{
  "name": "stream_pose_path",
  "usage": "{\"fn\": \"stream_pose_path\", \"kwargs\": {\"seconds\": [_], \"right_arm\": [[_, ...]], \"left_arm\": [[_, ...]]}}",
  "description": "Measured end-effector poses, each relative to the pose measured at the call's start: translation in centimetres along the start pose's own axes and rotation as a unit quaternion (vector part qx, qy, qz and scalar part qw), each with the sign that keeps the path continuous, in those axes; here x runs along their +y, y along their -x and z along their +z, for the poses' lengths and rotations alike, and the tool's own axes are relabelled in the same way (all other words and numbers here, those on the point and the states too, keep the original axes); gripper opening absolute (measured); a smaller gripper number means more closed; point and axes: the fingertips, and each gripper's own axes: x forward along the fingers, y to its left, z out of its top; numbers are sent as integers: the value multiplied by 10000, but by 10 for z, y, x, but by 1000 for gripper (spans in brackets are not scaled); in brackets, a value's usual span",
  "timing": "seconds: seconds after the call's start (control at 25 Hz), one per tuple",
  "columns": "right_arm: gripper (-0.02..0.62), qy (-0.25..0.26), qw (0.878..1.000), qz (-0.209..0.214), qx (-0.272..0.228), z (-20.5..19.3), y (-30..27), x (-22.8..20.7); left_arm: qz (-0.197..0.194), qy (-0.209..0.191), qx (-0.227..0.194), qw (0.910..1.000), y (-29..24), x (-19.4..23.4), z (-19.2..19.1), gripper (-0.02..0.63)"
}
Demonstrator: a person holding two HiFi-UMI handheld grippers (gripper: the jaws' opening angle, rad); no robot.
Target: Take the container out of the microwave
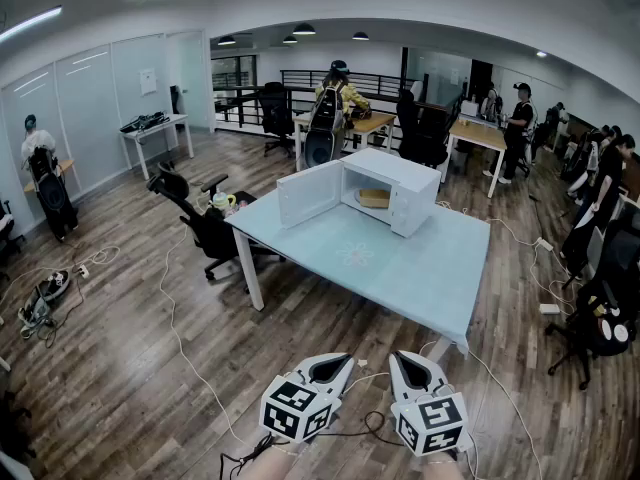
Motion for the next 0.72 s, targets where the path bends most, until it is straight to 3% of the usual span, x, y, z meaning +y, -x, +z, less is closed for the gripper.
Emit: {"fn": "stream_pose_path", "kwargs": {"seconds": [0.48,0.72], "right_arm": [[9,-12,10000,8,-88,4,-17,10],[9,-379,9990,57,-226,3,-23,12]], "left_arm": [[-187,-118,-105,9997,-2,8,10,-3],[-271,-203,-83,9994,-2,13,9,-3]]}}
